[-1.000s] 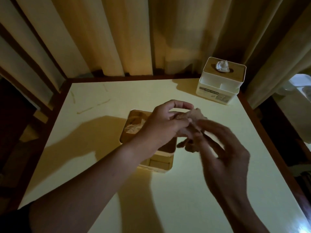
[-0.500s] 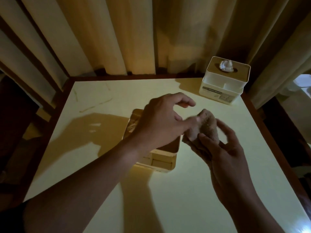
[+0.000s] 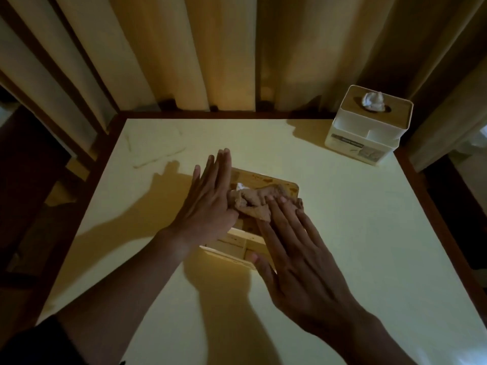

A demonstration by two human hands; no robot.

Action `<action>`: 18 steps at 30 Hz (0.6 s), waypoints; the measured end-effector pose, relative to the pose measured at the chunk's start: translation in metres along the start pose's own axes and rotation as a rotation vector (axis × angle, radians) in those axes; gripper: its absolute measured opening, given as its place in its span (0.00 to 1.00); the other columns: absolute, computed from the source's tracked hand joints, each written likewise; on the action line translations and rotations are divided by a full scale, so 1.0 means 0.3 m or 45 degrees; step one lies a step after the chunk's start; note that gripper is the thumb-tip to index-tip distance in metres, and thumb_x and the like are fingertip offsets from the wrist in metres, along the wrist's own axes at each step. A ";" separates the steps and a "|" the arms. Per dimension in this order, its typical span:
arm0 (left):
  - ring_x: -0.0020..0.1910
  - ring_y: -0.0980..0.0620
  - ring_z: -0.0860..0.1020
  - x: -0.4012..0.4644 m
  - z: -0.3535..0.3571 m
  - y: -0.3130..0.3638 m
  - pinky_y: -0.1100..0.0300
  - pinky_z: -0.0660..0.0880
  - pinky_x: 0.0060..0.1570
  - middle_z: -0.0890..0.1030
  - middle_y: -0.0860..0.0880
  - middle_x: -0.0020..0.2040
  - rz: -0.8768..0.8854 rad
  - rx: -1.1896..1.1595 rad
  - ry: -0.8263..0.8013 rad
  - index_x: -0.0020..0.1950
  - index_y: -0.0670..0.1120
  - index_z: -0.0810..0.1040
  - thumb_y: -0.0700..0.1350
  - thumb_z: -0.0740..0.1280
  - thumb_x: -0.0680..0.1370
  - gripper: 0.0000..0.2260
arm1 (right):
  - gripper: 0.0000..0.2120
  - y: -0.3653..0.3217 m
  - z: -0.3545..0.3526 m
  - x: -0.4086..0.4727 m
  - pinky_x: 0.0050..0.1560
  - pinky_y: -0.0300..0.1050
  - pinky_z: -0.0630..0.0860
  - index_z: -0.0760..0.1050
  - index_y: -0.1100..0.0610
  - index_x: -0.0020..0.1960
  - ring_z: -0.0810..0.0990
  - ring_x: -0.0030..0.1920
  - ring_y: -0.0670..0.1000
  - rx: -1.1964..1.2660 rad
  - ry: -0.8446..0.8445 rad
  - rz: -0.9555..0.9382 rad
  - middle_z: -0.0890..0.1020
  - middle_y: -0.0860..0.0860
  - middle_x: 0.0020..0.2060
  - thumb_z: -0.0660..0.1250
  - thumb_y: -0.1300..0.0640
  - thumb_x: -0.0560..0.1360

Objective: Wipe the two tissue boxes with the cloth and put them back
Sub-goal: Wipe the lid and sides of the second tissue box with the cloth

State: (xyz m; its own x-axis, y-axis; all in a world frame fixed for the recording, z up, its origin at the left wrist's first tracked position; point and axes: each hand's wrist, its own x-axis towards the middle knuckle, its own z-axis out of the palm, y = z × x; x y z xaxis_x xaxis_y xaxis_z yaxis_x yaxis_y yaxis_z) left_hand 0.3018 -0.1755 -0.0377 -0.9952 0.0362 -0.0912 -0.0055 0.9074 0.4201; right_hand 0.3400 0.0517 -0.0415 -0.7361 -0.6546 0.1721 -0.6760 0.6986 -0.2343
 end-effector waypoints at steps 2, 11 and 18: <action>0.80 0.56 0.31 0.005 0.006 -0.008 0.47 0.32 0.79 0.32 0.51 0.83 0.027 0.028 0.027 0.81 0.50 0.28 0.56 0.52 0.80 0.40 | 0.35 0.014 -0.016 0.011 0.86 0.58 0.54 0.52 0.56 0.87 0.48 0.87 0.54 -0.018 -0.033 -0.003 0.54 0.55 0.87 0.50 0.37 0.88; 0.82 0.48 0.34 0.013 0.038 -0.036 0.41 0.38 0.79 0.35 0.48 0.84 0.096 0.178 0.029 0.85 0.49 0.41 0.67 0.36 0.78 0.38 | 0.34 0.146 -0.041 0.273 0.86 0.59 0.49 0.50 0.52 0.88 0.46 0.88 0.52 0.073 -0.268 -0.292 0.51 0.53 0.88 0.43 0.36 0.87; 0.82 0.55 0.34 0.004 0.032 -0.012 0.51 0.31 0.79 0.35 0.52 0.84 0.006 0.013 0.090 0.83 0.49 0.34 0.62 0.49 0.85 0.36 | 0.36 0.103 -0.080 0.076 0.86 0.60 0.52 0.38 0.48 0.88 0.42 0.87 0.49 0.183 -0.137 -0.085 0.43 0.46 0.88 0.47 0.34 0.87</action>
State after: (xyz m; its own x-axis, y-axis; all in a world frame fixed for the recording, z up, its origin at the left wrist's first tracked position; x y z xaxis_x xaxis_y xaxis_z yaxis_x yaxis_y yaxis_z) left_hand 0.3016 -0.1746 -0.0481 -0.9996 0.0113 -0.0246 0.0002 0.9117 0.4109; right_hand 0.3016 0.0653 -0.0218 -0.6769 -0.7305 0.0905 -0.7059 0.6093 -0.3613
